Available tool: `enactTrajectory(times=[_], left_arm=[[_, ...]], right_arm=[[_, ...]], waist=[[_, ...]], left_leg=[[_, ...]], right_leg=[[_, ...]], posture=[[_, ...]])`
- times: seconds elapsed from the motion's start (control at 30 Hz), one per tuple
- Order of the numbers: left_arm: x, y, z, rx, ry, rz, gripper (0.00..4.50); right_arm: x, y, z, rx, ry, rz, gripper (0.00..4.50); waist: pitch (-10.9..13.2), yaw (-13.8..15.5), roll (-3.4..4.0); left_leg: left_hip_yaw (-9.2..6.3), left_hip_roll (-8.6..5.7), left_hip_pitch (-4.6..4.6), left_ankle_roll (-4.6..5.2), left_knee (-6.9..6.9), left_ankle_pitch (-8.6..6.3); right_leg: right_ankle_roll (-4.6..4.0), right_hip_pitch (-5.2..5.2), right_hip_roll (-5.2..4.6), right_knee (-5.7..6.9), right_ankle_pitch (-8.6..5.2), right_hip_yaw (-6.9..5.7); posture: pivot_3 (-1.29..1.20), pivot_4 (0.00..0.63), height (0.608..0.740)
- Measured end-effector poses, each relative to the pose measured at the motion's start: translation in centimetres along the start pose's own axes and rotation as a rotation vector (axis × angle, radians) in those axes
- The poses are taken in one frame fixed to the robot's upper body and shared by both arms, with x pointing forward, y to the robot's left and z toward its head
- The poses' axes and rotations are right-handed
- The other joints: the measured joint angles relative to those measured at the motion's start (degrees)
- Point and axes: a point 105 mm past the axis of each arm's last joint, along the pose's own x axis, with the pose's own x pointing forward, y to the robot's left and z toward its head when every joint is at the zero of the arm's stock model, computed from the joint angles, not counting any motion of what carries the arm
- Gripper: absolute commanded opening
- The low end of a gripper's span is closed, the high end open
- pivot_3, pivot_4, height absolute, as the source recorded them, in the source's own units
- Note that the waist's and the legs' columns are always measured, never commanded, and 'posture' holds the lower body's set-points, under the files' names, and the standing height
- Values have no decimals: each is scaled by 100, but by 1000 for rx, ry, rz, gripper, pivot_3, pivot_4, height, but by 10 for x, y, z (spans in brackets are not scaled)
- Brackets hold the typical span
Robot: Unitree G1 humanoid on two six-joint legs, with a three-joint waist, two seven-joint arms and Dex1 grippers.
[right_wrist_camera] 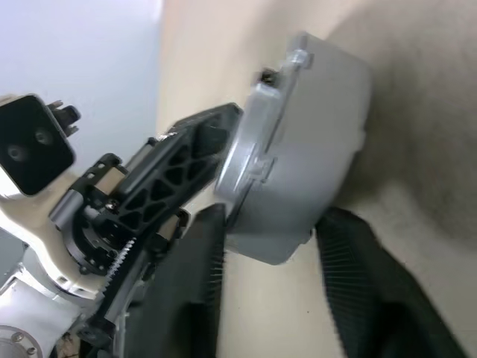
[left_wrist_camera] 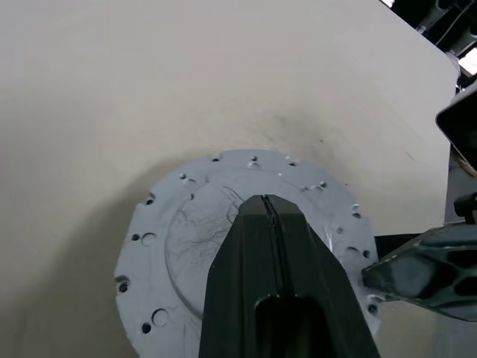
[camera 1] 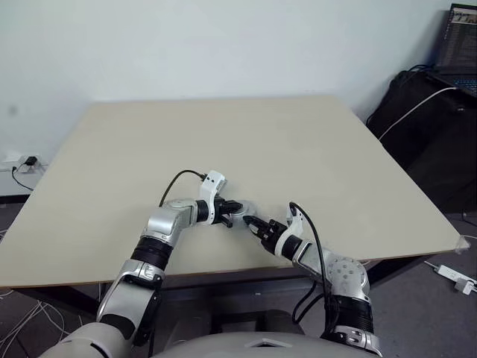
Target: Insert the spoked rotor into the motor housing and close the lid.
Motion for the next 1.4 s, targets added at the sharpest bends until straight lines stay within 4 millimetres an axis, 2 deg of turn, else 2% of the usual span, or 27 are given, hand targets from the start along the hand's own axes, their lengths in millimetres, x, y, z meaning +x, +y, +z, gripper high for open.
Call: enactTrajectory(times=[0.37,0.6,0.87,1.0,1.1,1.17,1.2,1.3,1.37,1.4], left_arm=[[0,0,0,-3,-2,3,0],[-3,2,-3,-35,-20,19,0],[-6,4,-6,-57,-37,36,0],[-7,5,-3,-143,-136,78,0],[-7,10,5,-239,-285,156,0],[-18,14,22,-277,-432,228,0],[-23,14,31,-290,-492,246,0],[-55,15,53,-393,-690,237,0],[-77,18,48,-456,-754,223,0],[-84,20,38,-498,-764,227,0]], right_arm=[[0,-2,1,5,-9,-14,1358],[-3,-4,14,38,-87,-33,1232],[-2,-4,15,41,-87,-35,1231],[-1,-2,15,44,-88,-26,1231],[-1,0,15,47,-91,-15,1231],[0,3,15,46,-89,-5,1231],[1,4,15,45,-91,-2,1231],[1,5,15,48,-93,5,1231],[1,5,15,55,-97,11,1231],[0,4,15,59,-102,9,1231]], waist=[[1,16,2],[1,28,4],[1,28,6],[18,25,11],[40,38,-1],[40,43,-2],[40,48,-2],[39,27,0],[36,11,3],[37,17,3]], left_leg=[[0,0,1,0,-1,0],[0,0,1,0,-1,0],[0,0,1,0,-1,0],[0,0,-7,0,-2,0],[0,0,-32,0,2,0],[0,0,-86,-3,12,3],[1,0,-96,-5,13,4],[1,0,-101,-7,14,6],[-1,0,-96,-12,13,9],[-1,0,-96,-21,13,14]], right_leg=[[0,1,-1,1,0,-1],[0,2,-1,0,0,-1],[0,2,-1,0,0,-1],[0,-5,-1,-2,0,-1],[2,-28,-1,-2,1,-3],[8,-76,-2,1,7,-1],[39,-85,-2,1,25,-1],[41,-90,3,-1,27,1],[35,-88,13,-4,21,9],[33,-87,14,-6,18,9]], posture=[[0,0,740],[0,0,740],[0,0,740],[0,0,740],[0,0,740],[0,0,740],[0,0,740],[0,0,740],[0,0,740],[0,0,740]])
